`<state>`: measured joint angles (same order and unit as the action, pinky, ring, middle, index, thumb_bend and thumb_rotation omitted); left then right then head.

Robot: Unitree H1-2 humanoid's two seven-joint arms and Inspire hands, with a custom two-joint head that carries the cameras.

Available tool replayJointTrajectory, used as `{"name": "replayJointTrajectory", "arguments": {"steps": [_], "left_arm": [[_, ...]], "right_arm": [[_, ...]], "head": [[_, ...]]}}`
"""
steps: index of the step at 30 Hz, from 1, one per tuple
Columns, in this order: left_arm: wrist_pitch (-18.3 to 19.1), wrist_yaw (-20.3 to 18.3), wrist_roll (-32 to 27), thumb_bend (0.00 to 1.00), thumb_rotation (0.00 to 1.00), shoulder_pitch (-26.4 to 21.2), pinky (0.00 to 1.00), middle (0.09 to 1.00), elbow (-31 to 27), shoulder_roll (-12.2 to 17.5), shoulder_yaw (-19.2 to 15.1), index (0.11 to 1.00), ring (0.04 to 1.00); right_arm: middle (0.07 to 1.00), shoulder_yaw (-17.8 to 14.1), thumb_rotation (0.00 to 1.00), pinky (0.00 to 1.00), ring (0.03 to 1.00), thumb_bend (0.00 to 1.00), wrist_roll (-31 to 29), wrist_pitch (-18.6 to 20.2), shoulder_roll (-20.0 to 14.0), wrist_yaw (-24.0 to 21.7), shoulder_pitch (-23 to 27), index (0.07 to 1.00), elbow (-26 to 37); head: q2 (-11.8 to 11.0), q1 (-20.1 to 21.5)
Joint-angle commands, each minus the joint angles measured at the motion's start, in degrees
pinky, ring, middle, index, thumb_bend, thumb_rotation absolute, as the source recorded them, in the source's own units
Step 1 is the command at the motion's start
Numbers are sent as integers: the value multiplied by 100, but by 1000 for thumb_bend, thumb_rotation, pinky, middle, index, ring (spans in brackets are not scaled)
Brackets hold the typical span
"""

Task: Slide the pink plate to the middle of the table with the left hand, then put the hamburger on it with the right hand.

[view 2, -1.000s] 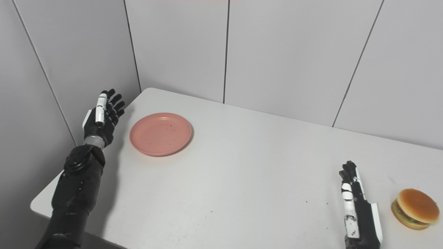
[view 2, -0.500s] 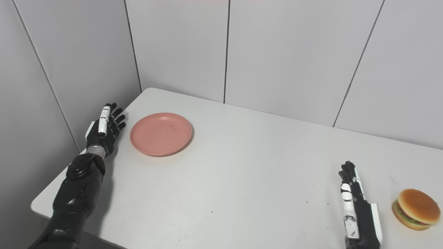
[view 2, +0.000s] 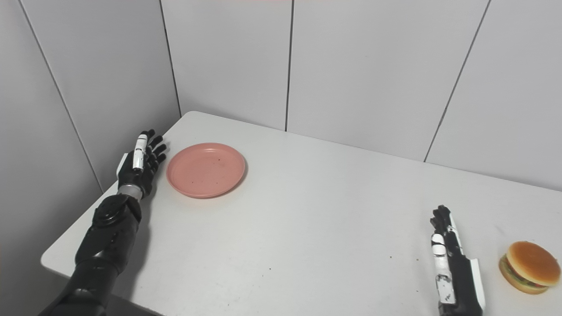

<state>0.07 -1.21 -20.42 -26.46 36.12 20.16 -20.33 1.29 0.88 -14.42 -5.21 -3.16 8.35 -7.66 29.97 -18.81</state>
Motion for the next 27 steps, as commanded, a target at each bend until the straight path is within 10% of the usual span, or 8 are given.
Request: {"name": "replayJointTrajectory", "arguments": {"steps": [1, 27], "left_arm": [[95, -22, 91, 354, 1000, -175, 927, 921, -178, -52, 114, 918, 911], [620, -208, -113, 347, 1000, 14, 927, 904, -618, -802, 316, 896, 899]], "right_arm": [[953, -11, 1000, 996, 947, 118, 11, -5, 32, 34, -497, 962, -320], [950, 7, 1000, 978, 945, 119, 53, -89, 137, 48, -470, 957, -321]], "head": [[11, 7], [183, 290]]}}
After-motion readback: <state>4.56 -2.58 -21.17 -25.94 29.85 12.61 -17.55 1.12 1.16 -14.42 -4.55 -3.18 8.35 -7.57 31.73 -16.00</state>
